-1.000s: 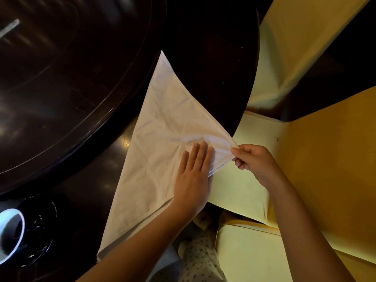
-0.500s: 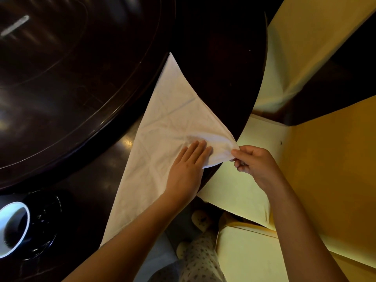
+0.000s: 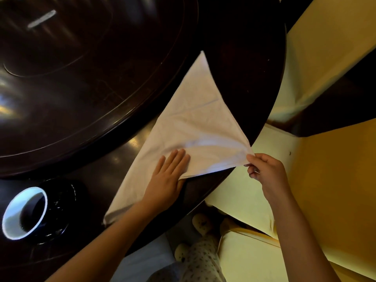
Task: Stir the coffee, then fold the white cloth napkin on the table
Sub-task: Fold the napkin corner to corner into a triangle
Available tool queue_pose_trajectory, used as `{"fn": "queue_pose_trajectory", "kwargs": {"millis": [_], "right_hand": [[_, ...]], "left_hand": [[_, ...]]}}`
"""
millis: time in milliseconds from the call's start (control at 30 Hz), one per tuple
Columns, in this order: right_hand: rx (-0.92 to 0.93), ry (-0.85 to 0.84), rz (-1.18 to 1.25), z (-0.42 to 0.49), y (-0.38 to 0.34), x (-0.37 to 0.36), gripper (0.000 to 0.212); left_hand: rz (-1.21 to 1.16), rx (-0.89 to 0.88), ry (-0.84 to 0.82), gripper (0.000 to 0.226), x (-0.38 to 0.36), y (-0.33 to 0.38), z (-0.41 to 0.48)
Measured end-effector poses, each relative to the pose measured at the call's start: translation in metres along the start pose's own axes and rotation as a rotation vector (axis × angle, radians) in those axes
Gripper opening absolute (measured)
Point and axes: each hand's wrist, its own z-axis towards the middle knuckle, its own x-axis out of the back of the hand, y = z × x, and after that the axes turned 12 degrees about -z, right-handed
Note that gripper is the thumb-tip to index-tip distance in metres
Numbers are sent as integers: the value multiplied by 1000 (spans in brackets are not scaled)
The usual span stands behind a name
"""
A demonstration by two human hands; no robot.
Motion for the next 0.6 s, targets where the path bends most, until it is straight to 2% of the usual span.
{"fn": "queue_pose_trajectory", "kwargs": {"millis": [200, 333, 433, 500, 600], "right_hand": [[-40, -54, 1, -23, 14, -15, 14], [-56, -132, -25, -45, 29, -27, 18], [-80, -151, -15, -53, 36, -32, 20], [-91, -140, -7, -53, 38, -32, 21], [-107, -131, -6, -52, 39, -30, 19]], "left_hand": [[57, -146, -170, 54, 35, -48, 21], [77, -93, -192, 61, 46, -58, -4], [-7, 2, -196, 67, 51, -50, -20], [-83, 59, -144, 73, 51, -34, -19], [-159, 86, 44, 73, 43, -7, 5]]}}
